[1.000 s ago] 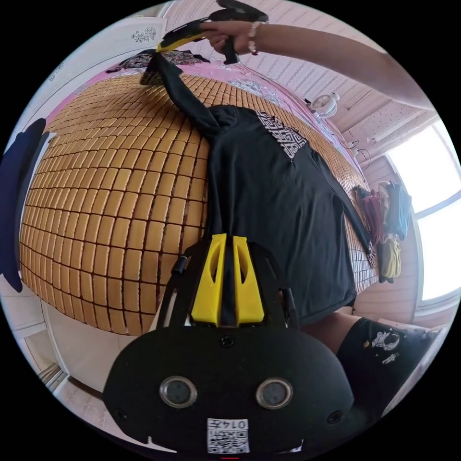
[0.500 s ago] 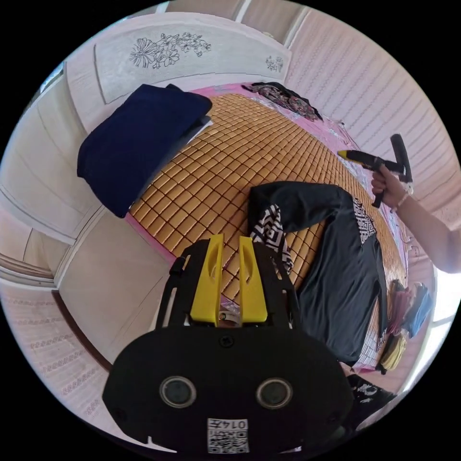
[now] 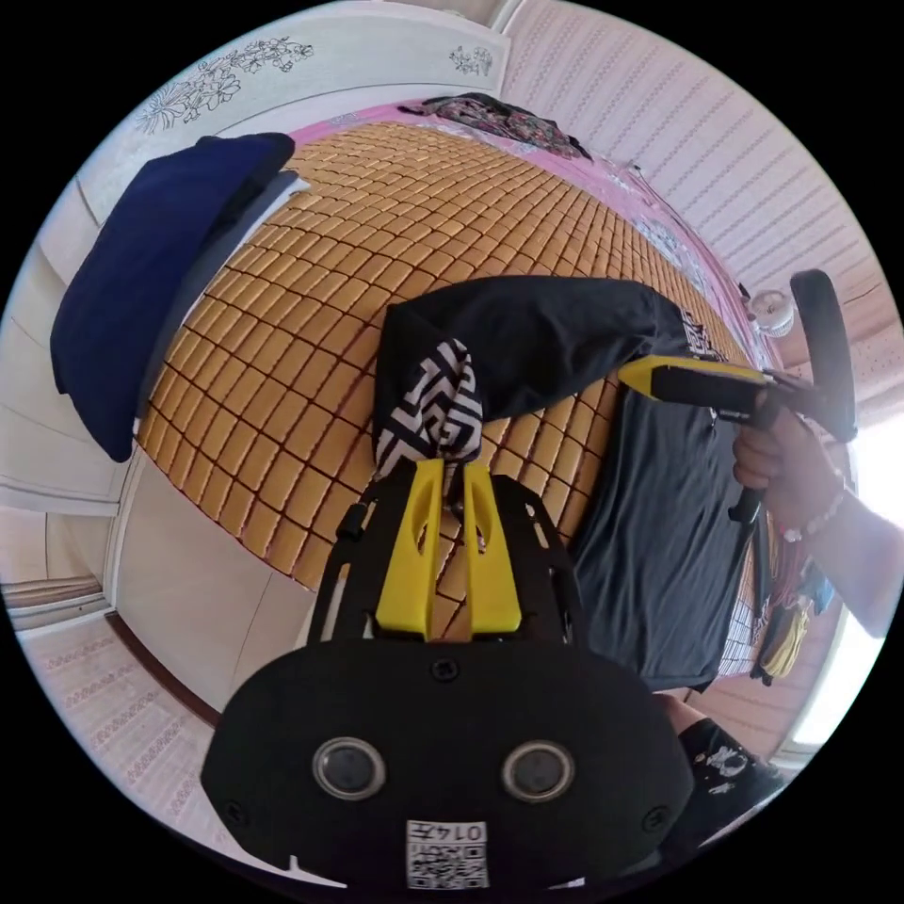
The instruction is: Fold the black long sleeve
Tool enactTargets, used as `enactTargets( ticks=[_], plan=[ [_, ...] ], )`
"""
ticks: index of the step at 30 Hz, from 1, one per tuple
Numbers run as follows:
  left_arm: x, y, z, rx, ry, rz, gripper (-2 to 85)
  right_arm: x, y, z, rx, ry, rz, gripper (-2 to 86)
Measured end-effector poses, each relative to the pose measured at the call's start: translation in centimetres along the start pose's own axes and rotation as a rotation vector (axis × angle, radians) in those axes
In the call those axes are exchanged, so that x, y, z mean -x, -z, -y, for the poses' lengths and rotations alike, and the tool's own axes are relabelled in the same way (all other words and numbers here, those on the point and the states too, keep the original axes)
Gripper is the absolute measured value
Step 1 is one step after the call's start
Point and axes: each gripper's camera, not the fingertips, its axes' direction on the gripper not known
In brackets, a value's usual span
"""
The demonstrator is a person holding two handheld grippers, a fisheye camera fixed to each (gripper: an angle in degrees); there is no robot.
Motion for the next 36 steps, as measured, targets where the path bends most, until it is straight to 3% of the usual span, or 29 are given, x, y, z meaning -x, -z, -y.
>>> enactTargets(
  ticks=[8,11,14,18,23,26,29,31,33,34,36],
  plan=[
    [10.8,5.6,-0.8,-0.173,0.233,0.192,4.6,0.3,-0.4,-1.1,0.024,0.001,-0.007,5.4],
    [12.8,6.3,-1.3,-0.208,0.330,0.176,4.2,1.3,-0.8,-0.7,0.037,0.064,-0.039,5.8],
    [12.9,5.6,-1.7,-0.213,0.363,0.138,5.9,3.4,-1.8,0.2,0.052,0.183,-0.103,6.8],
    [12.1,1.2,-0.8,-0.084,0.365,0.037,9.7,5.3,-3.2,1.3,0.046,0.254,-0.104,7.8],
    [9.9,-0.5,0.1,-0.102,0.272,0.139,3.6,5.6,-3.9,1.1,0.034,0.218,-0.063,7.9],
    [9.6,-0.3,1.0,-0.100,0.305,0.077,-0.2,4.8,-3.1,-0.1,0.013,0.165,-0.046,7.8],
    [7.0,3.2,2.3,-0.324,0.243,-0.051,-0.8,3.2,-1.0,-2.3,-0.044,0.080,-0.054,7.6],
    [3.8,5.2,3.8,-0.426,0.123,-0.145,-0.9,1.8,0.6,-4.1,-0.077,0.006,-0.054,7.4],
    [-2.4,6.8,6.3,-0.504,-0.098,-0.367,-1.0,-0.2,3.1,-7.1,-0.123,-0.104,-0.076,7.3],
    [-4.3,7.0,6.8,-0.503,-0.156,-0.445,-1.0,-0.6,3.8,-7.9,-0.133,-0.131,-0.084,7.3],
    [-14.1,7.4,7.8,-0.418,-0.494,-0.734,-1.0,-2.1,6.9,-11.9,-0.165,-0.231,-0.100,7.2]
  ],
)
